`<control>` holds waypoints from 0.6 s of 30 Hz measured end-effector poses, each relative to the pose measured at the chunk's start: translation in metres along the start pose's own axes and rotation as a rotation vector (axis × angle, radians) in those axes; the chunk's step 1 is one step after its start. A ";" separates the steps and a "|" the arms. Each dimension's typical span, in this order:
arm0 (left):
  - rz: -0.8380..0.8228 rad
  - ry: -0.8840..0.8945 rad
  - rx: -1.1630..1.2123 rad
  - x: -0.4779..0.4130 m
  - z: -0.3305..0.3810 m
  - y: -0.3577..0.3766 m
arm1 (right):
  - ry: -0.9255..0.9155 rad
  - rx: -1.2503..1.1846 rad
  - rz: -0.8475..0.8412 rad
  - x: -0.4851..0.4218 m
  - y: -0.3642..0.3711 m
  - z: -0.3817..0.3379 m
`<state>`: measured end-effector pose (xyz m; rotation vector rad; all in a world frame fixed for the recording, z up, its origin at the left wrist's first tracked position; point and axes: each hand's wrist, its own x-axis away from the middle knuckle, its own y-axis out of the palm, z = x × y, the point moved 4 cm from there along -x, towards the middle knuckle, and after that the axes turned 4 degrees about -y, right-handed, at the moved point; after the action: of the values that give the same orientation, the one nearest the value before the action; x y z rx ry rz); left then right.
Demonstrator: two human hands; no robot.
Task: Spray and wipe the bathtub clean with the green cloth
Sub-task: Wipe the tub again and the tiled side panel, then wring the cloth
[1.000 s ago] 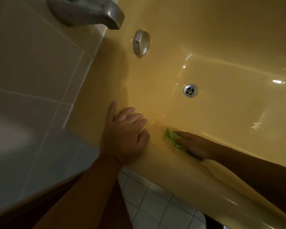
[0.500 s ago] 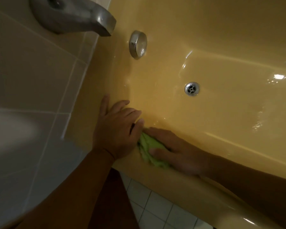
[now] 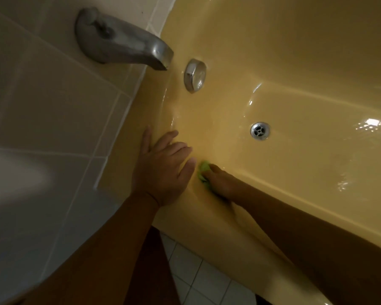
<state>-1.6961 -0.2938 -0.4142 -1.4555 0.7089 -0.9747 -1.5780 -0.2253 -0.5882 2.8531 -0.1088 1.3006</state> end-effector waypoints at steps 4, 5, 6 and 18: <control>0.028 0.003 0.032 -0.001 -0.002 -0.002 | -0.349 -0.148 -0.050 0.062 -0.004 -0.026; 0.034 0.002 0.027 -0.002 -0.003 -0.002 | -0.378 -0.133 -0.089 0.077 -0.008 -0.018; 0.038 -0.001 0.020 -0.002 -0.003 -0.001 | -0.375 -0.119 -0.138 0.087 -0.011 -0.006; 0.050 -0.006 0.020 -0.013 -0.013 0.003 | 0.080 0.046 0.054 -0.036 -0.008 0.037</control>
<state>-1.7136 -0.2893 -0.4194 -1.4157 0.7262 -0.9364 -1.5730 -0.2162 -0.6399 2.8503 -0.1578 1.4438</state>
